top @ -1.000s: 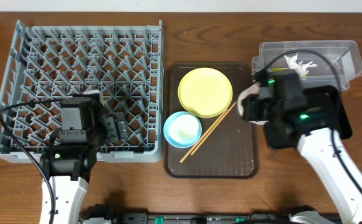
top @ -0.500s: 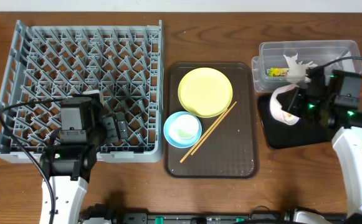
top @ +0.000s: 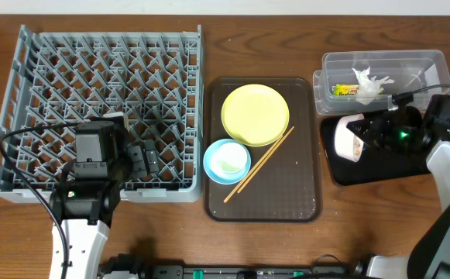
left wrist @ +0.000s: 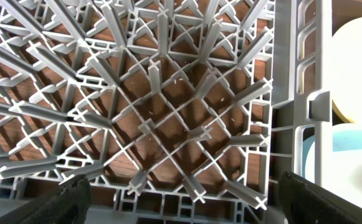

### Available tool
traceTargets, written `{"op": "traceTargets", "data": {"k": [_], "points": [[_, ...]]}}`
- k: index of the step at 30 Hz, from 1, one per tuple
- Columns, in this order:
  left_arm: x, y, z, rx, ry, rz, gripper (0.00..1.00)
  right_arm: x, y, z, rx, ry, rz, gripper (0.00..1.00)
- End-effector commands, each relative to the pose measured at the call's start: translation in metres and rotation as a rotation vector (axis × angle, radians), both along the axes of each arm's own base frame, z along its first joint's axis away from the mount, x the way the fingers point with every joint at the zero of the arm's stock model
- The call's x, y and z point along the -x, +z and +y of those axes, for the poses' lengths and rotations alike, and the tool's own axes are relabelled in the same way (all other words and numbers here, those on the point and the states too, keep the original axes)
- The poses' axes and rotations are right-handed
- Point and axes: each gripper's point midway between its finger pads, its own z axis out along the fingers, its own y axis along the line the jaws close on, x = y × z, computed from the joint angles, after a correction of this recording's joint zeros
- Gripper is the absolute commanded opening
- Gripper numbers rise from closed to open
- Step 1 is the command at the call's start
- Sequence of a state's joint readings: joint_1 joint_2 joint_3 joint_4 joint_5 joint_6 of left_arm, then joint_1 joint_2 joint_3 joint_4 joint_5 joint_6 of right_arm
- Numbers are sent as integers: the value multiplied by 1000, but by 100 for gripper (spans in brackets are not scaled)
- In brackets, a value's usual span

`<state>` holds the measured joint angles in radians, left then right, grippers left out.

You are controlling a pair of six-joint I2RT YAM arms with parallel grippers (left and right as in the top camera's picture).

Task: Sort waste into correct bins and load items into the dishwasher rack
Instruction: 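Carry the rice bowl over the black tray and tip out the rice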

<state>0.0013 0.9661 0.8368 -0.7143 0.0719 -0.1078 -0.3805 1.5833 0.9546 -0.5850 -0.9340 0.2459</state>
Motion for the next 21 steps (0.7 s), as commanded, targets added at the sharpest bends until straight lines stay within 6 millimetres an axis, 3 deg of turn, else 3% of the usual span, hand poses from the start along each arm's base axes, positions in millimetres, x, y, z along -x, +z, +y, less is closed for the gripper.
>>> {"op": "traceTargets", "data": {"k": [1, 10, 18, 21], "points": [[-4, 10, -2, 5, -1, -22, 97, -2, 12, -2, -126, 28, -66, 1], [-4, 10, -2, 6, -1, -22, 97, -8, 9, -36, -302, -43, -114, 1], [-4, 10, -2, 5, -1, -22, 96, -9, 9, -59, -568, -57, -206, 2], [-4, 9, -2, 5, -1, -22, 97, -8, -7, -67, -604, -98, -158, 1]]}}
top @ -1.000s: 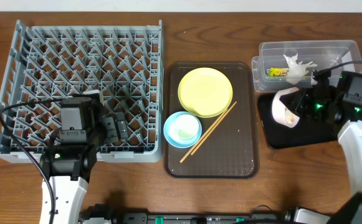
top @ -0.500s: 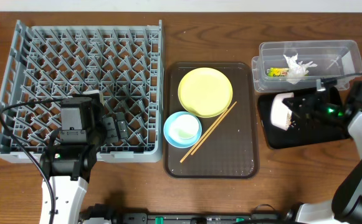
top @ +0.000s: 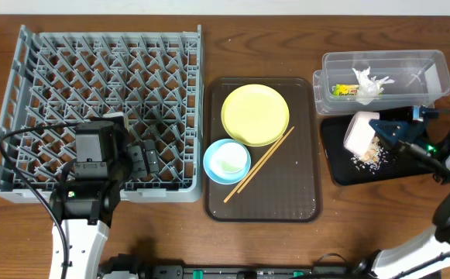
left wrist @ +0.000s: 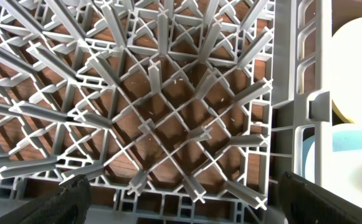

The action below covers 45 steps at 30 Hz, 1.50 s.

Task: Sort waste into correct bins and load items into the dishwasher rack
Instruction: 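Carry the rice bowl over the black tray and tip out the rice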

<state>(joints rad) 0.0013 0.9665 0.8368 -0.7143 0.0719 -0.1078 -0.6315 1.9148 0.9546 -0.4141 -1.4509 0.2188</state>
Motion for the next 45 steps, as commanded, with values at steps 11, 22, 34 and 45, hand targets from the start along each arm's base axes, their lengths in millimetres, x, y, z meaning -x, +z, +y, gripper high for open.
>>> {"op": "traceTargets", "data": {"k": [11, 22, 34, 45], "points": [[-4, 10, -2, 6, -2, -22, 96, 8, -8, -35, -189, -93, 59, 1], [-4, 10, -2, 5, -1, -22, 96, 11, -7, -50, -233, -139, 104, 1], [-4, 10, -2, 5, -1, -22, 97, 9, 32, -52, -159, -134, 18, 1], [-3, 9, -2, 5, -1, -22, 97, 8, 71, -53, -69, -127, -85, 1]]}}
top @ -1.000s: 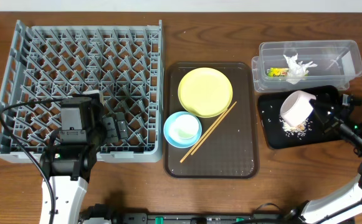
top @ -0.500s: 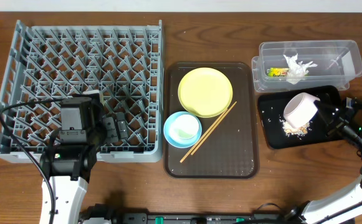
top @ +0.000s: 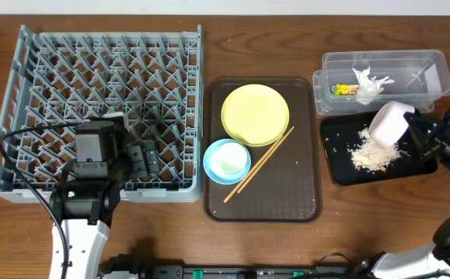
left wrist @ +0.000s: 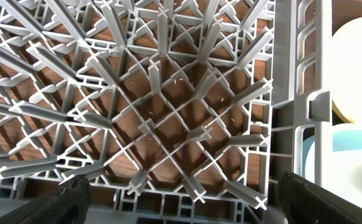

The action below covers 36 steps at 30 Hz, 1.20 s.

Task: Sort waste into correct bins and load items into the dishwasher rack
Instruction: 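Carry the rice bowl over the black tray and tip out the rice, then bring the emptied bowl back and set it on the yellow plate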

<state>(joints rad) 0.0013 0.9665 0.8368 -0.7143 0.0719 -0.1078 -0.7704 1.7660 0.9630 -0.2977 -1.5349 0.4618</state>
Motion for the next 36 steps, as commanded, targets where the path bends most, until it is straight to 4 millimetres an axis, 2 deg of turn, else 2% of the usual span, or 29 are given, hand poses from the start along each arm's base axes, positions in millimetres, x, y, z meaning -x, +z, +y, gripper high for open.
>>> {"op": "traceTargets", "data": {"k": [1, 13, 21, 25, 27, 36], "points": [[-4, 10, -2, 6, -1, -23, 97, 1, 7, -2, -25, 3, -7, 1], [-4, 10, -2, 5, -1, -23, 97, 0, 1, -1, -18, 0, 11, 1], [-3, 9, -2, 6, -2, -22, 96, -4, -1, 11, 55, 34, -49, 2], [-4, 10, -2, 6, -2, -23, 97, -9, -3, 29, 92, 83, -76, 5], [-4, 10, -2, 5, -1, -22, 97, -11, -3, 44, 90, 124, -78, 1], [-4, 10, -2, 5, -2, -22, 97, -14, 3, 93, 59, 267, -95, 1]]}}
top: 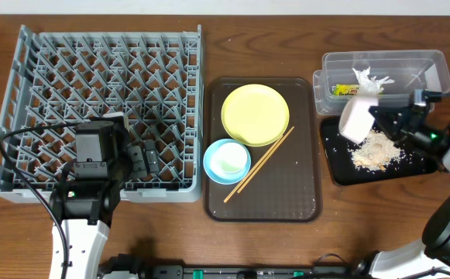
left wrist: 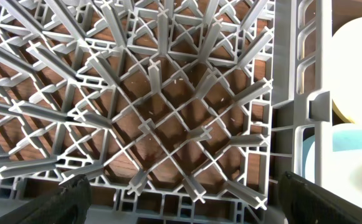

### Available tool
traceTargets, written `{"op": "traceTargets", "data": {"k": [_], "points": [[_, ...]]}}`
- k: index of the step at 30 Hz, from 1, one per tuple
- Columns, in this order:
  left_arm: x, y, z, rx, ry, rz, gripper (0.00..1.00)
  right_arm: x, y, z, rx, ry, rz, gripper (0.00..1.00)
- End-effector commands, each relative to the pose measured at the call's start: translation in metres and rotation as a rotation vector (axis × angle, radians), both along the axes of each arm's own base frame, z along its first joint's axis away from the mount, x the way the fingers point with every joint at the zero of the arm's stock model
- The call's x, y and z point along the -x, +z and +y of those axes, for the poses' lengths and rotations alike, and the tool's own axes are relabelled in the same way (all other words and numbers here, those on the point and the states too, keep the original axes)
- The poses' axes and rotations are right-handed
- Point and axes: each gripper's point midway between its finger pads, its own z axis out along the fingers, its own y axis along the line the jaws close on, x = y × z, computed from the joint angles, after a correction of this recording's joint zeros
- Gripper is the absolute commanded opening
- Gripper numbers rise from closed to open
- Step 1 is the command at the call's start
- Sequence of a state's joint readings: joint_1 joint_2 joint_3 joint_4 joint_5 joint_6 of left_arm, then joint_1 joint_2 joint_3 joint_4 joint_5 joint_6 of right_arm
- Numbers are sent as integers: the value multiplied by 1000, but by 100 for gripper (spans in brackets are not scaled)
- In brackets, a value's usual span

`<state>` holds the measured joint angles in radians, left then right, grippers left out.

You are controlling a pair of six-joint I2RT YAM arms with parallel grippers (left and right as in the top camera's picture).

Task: Sort waste into correct bins and load items into the dishwasher rack
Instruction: 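Bring the emptied bowl back and set it on the yellow plate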

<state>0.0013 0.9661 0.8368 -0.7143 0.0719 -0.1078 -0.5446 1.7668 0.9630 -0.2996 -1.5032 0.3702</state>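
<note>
My right gripper (top: 376, 118) is shut on a white cup (top: 355, 118), held tipped above the left end of the black bin (top: 341, 172). A pile of pale food scraps (top: 376, 147) lies in that bin. On the brown tray (top: 286, 194) sit a yellow plate (top: 255, 114), a blue bowl (top: 226, 160) and chopsticks (top: 259, 164). My left gripper (top: 142, 160) hangs open over the front right corner of the grey dishwasher rack (top: 200, 93), nothing between its fingers. In the left wrist view the rack's grid (left wrist: 168, 124) fills the frame, with the plate (left wrist: 358, 62) and bowl (left wrist: 355, 162) at the right edge.
A clear plastic bin (top: 435, 74) at the back right holds crumpled white paper (top: 368, 84) and a yellow wrapper (top: 342, 90). It sits just behind the black bin. Bare wooden table lies between the tray and the bins.
My right gripper has carried the white cup leftward, from over the middle of the black bin to its left end. The scrap pile stays put. The left arm is unmoved.
At first my right gripper held the cup on its side over the black bin, with no scraps seen. Then the cup was tipped with a few scraps below it. Later a larger pile lay in the bin. Now the cup is at the bin's left end.
</note>
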Motion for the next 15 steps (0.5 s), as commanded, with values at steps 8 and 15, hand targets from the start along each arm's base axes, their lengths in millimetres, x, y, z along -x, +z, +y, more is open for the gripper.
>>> {"op": "traceTargets", "data": {"k": [8, 15], "points": [[-4, 10, -2, 6, -1, -23, 96, 7, 21, 70, -5, 201, -57, 1], [-4, 9, -2, 5, -1, -22, 96, 4, 20, 123, 177, 279, -125, 1]]}}
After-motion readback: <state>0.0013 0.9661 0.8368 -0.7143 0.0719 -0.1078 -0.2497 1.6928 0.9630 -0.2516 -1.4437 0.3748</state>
